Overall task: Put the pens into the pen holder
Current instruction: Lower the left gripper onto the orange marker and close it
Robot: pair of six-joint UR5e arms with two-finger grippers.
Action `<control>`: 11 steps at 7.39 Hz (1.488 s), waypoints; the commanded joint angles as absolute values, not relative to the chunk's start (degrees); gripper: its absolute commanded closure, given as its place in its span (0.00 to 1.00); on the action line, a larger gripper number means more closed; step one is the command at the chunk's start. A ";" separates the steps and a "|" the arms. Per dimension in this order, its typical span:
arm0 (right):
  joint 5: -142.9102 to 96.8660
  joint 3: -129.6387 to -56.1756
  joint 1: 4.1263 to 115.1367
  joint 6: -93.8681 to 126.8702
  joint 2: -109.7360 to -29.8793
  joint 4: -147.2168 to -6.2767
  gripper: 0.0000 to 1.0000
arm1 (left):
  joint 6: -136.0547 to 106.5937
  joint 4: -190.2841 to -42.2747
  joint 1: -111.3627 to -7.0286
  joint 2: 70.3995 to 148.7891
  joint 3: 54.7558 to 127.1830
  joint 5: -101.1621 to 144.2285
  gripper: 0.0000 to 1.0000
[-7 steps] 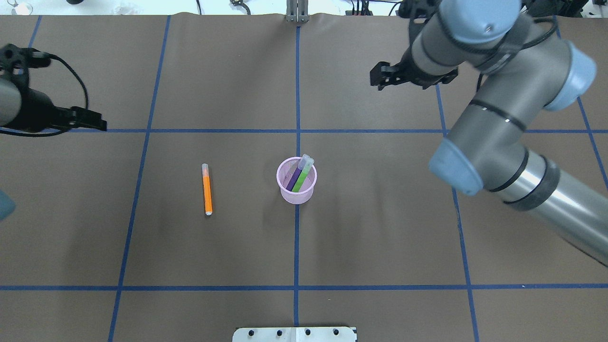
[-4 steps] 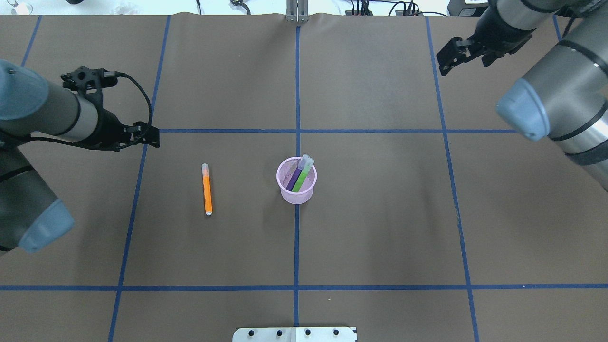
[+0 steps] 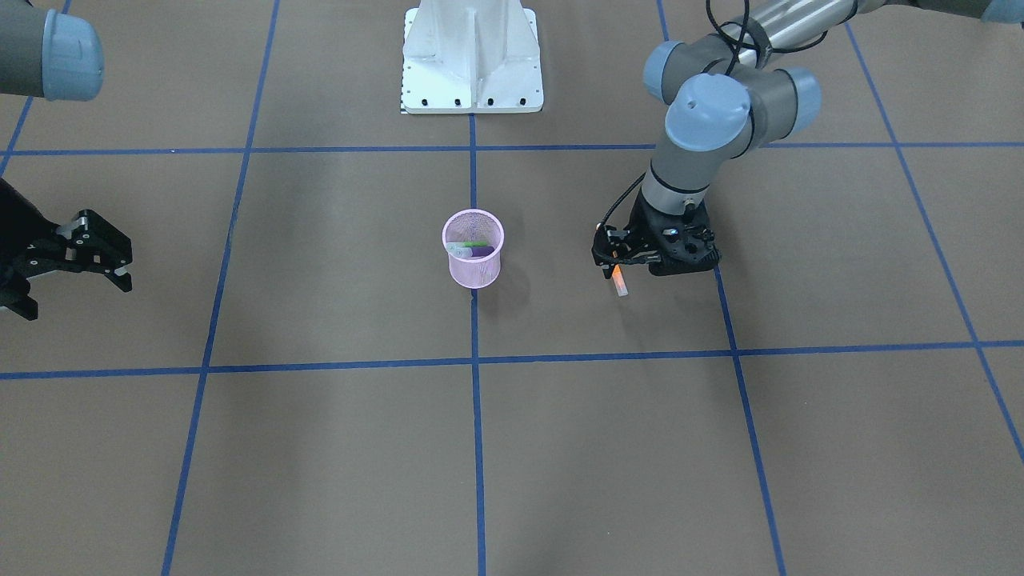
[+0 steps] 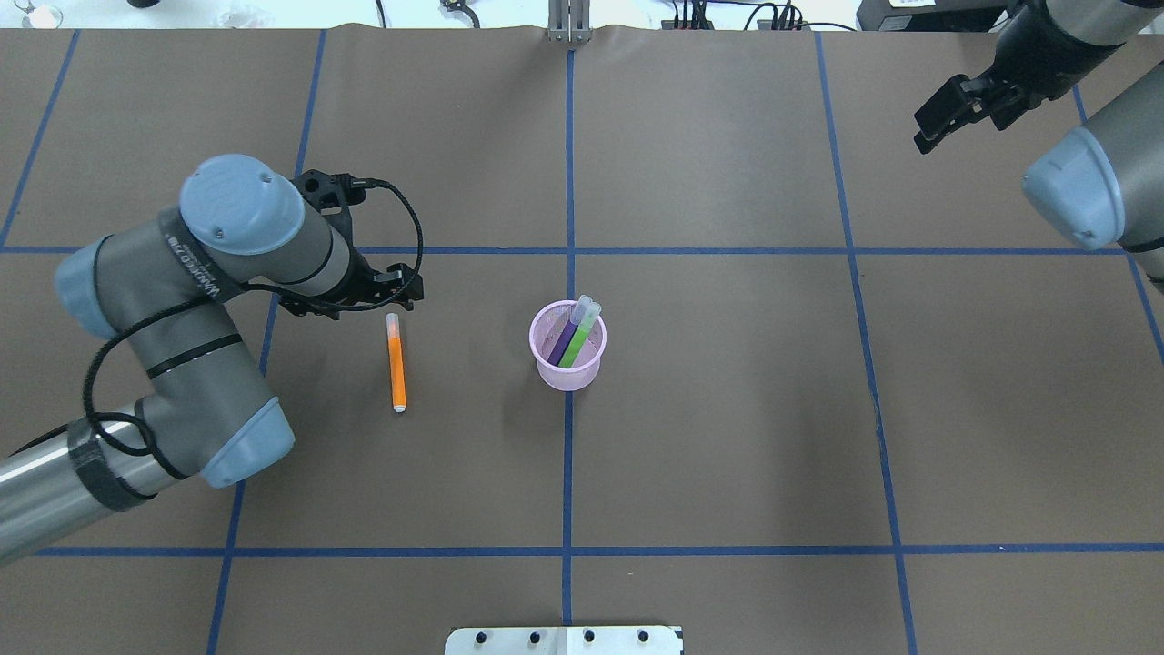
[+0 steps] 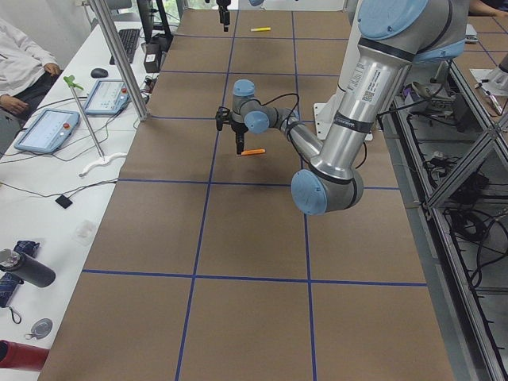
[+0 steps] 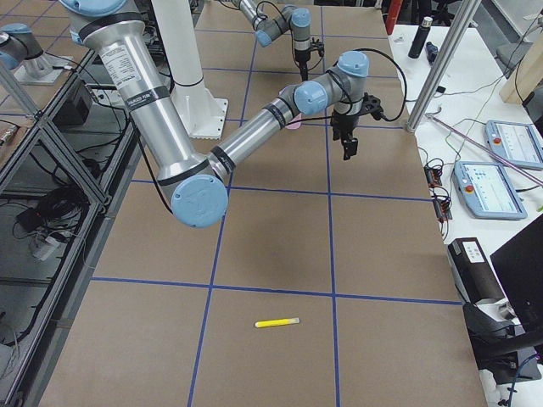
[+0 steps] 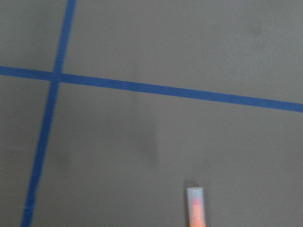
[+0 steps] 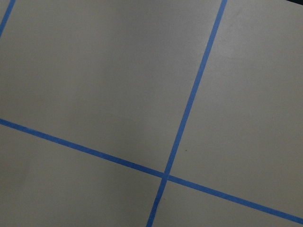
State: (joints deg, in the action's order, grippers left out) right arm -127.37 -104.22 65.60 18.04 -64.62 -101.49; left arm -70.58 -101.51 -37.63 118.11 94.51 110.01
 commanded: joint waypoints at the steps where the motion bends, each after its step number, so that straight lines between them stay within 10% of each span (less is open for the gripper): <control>1: -127.27 -104.33 65.65 18.28 -65.13 -101.51 0.00 | -67.87 -100.64 -37.35 120.41 90.18 112.83 0.06; 5: -127.09 -104.50 65.65 18.28 -65.30 -101.51 0.00 | -67.32 -99.84 -37.27 119.97 90.27 112.85 0.46; 11: -126.83 -104.50 65.65 18.28 -65.74 -101.43 0.00 | -67.50 -99.93 -36.12 119.97 90.09 112.76 0.46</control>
